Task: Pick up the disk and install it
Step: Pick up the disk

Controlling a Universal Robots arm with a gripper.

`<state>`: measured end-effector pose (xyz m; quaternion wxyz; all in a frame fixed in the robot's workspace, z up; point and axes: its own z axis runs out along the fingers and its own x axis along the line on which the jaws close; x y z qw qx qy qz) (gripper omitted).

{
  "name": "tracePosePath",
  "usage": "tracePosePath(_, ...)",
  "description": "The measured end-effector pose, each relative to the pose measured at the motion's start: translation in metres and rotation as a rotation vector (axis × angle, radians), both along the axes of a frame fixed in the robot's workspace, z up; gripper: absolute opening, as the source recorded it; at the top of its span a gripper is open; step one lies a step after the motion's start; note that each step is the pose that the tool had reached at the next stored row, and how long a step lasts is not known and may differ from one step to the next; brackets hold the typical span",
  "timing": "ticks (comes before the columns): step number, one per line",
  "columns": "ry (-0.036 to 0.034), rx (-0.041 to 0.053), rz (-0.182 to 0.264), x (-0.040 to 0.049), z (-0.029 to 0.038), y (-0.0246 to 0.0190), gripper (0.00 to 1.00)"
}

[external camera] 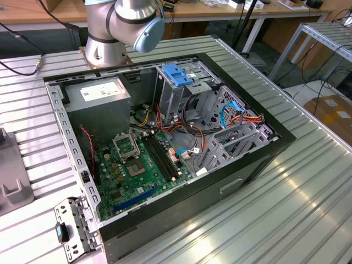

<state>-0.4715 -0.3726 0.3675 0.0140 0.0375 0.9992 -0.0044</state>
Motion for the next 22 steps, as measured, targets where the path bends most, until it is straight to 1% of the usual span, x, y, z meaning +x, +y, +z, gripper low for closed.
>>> tracePosePath(3,0.0000,0.0000,0.003,0.0000,0.0000,0.0000,0.10)
tracePosePath(4,-0.0001,0.0000,0.013,0.0000,0.0000,0.0000,0.10)
tracePosePath(8,0.0000,0.0000,0.068,0.0000,0.0000,0.0000,0.10)
tracePosePath(10,0.0000,0.0000,0.088,0.0000,0.0000,0.0000,0.10)
tracePosePath(11,0.0000,0.0000,0.101,0.0000,0.0000,0.0000,0.10)
tracePosePath(12,0.0000,0.0000,0.124,0.0000,0.0000,0.0000,0.10)
tracePosePath(14,0.0000,0.0000,0.149,0.0000,0.0000,0.0000,0.10)
tracePosePath(22,-0.0001,0.0000,0.195,0.0000,0.0000,0.0000,0.10)
